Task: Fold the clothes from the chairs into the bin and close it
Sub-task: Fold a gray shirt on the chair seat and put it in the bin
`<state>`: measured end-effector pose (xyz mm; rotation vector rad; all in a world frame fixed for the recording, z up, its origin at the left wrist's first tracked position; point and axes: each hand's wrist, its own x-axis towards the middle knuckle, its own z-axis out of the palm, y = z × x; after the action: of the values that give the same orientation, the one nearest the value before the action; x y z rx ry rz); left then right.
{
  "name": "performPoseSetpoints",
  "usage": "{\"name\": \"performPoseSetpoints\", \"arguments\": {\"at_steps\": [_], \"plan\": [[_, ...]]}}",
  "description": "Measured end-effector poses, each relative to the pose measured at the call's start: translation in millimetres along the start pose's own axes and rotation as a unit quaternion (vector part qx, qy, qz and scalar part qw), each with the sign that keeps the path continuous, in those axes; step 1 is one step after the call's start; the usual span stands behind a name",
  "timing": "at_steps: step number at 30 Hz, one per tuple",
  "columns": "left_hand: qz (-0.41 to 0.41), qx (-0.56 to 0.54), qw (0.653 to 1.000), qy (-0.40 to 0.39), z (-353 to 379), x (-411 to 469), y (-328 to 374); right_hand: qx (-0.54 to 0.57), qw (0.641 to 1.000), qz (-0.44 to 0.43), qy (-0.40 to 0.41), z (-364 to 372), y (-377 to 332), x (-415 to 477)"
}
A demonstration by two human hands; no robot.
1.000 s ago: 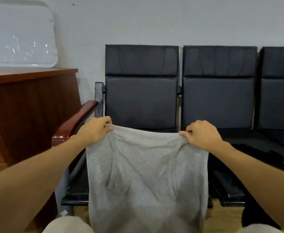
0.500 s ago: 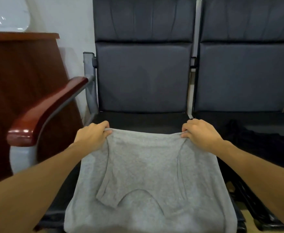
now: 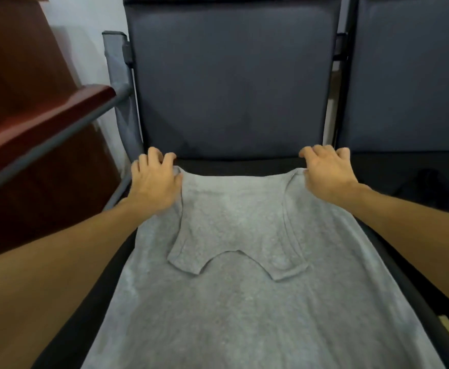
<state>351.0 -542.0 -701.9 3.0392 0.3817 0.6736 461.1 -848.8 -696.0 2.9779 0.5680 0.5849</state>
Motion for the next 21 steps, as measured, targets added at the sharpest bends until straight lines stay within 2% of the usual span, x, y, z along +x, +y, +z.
{"name": "performPoseSetpoints", "arguments": {"at_steps": [3, 7, 13, 16, 19, 21], "plan": [[-0.004, -0.032, 0.998, -0.046, -2, -27, 5, -0.01, 0.998, -0.035, -0.053, -5, -4, -23], [0.023, -0.088, 0.984, -0.156, -27, -71, 12, 0.012, 0.985, -0.104, -0.134, -30, -10, -67], [0.143, -0.112, 0.934, -0.307, -77, -143, 28, 0.125, 0.949, -0.194, -0.213, -79, -24, -142], [0.194, -0.143, 0.907, -0.347, -105, -175, 40, 0.14, 0.937, -0.231, -0.223, -102, -31, -180], [0.209, -0.179, 0.893, -0.357, -122, -207, 50, 0.164, 0.932, -0.251, -0.202, -117, -33, -217], [0.218, -0.19, 0.872, -0.395, -124, -225, 51, 0.173, 0.925, -0.268, -0.208, -124, -30, -236]]}}
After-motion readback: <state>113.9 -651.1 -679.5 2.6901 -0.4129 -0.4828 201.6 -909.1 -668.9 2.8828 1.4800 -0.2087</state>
